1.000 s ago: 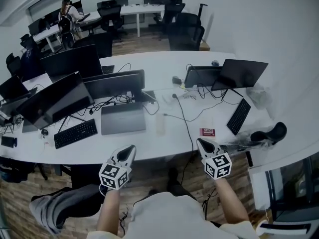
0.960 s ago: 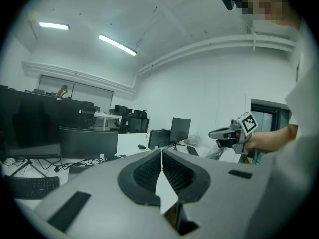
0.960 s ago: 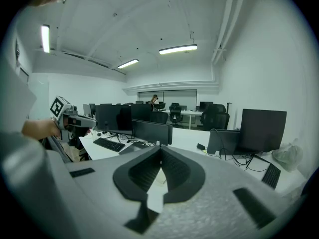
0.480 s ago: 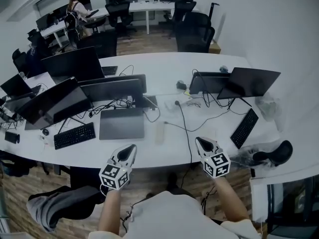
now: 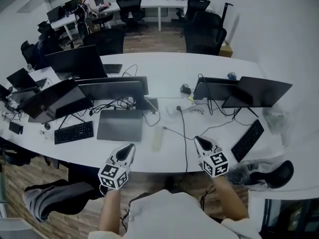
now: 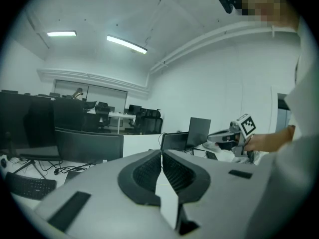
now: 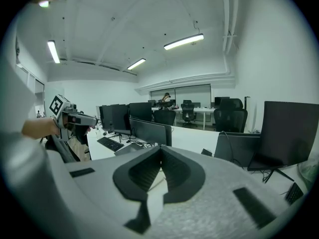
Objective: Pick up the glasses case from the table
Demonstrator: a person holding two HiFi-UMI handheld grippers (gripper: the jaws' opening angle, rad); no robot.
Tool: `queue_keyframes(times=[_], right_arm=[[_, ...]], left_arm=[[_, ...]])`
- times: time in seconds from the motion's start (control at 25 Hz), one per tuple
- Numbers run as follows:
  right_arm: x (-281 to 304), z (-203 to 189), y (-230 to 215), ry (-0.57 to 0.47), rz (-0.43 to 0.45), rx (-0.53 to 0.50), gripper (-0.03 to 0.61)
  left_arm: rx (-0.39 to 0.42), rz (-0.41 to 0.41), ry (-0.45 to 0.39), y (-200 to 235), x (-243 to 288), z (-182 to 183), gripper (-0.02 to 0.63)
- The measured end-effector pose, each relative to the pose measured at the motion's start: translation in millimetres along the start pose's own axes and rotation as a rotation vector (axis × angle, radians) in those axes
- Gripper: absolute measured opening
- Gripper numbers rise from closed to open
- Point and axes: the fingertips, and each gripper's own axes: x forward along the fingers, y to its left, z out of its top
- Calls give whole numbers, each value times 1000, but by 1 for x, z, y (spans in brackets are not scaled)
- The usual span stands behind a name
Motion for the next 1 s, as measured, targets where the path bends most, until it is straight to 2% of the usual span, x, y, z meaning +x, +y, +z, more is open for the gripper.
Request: queue_keyframes(times=[0.2,0.52,0.88,1.0], right_arm=[[9,-3,-30,7,37,0,-2],[25,-1,-53,0,56,12,-2],[37,14,-56,-27,-6,25,-2],[36,27,-50,-48,-22,2,-2]], left_arm=[[-20,49,-12,-7,22,5,9],[-13,66,2,-9,43,11,9],[58,41,-45,19,53,38,9],[83,20,-57,28,54,46,9]])
